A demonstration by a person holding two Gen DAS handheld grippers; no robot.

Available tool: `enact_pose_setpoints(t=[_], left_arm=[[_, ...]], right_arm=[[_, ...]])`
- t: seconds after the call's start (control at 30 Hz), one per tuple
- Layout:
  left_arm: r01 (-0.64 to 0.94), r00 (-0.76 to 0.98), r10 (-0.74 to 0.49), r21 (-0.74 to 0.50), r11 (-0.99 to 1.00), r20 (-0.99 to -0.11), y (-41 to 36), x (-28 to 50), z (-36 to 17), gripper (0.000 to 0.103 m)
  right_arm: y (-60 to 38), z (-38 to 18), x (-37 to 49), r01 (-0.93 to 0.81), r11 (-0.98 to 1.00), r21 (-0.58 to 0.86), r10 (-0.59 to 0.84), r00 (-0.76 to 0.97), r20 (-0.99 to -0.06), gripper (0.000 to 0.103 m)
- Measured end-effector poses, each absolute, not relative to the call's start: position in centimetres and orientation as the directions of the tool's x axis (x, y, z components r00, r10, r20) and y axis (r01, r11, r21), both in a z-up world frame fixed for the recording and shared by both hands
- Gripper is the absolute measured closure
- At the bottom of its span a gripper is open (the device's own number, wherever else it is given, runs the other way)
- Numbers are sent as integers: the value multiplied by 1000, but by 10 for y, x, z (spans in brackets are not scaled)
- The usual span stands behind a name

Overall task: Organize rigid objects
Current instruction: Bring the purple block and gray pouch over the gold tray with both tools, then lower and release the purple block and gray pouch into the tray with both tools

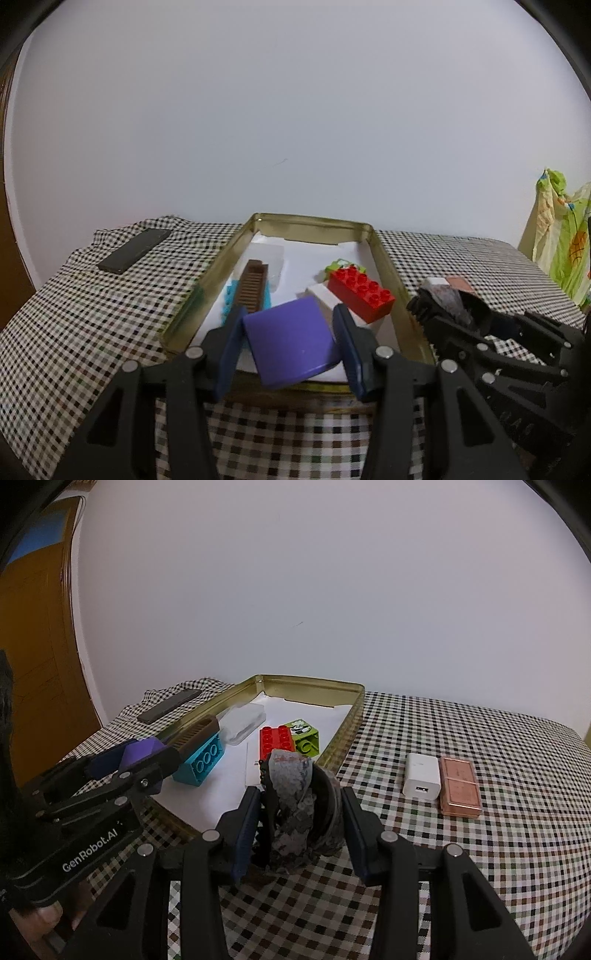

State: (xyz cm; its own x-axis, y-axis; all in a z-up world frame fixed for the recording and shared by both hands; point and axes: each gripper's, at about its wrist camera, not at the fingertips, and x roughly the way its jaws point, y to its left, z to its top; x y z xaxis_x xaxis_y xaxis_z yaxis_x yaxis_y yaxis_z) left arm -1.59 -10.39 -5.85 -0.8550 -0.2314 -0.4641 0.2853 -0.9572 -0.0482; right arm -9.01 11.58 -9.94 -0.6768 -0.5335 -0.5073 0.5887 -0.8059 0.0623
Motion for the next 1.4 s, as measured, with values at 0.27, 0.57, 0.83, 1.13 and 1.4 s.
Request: enact_pose_setpoints(t=[0.27,0.57,0.83,1.13,1.4], left_arm=[[297,-842,-248,-29,-954,-479,-120,-21,-59,55],[255,-825,-200,-33,-966,-529,-130,-51,-47,55],[248,-773,-223,40,-968,-594,-140,-93,-47,55],[309,-726,-277,61,-949,-629,-148,-98,-59,28],[329,-731,-289,52,-943,-617,-140,-91,-54,1]], right_arm=[[109,-96,-95,592,-804,49,-533,-682,-500,57],[83,-75,-110,623,-781,37,-560,-672,-485,57],[51,-78,-153,620,-782,64,-548,-634,-546,57],[54,-84,-166,608,-788,94,-552,-631,-545,42],[71,-76,-162,614,-780,123,-575,-624,-528,25]])
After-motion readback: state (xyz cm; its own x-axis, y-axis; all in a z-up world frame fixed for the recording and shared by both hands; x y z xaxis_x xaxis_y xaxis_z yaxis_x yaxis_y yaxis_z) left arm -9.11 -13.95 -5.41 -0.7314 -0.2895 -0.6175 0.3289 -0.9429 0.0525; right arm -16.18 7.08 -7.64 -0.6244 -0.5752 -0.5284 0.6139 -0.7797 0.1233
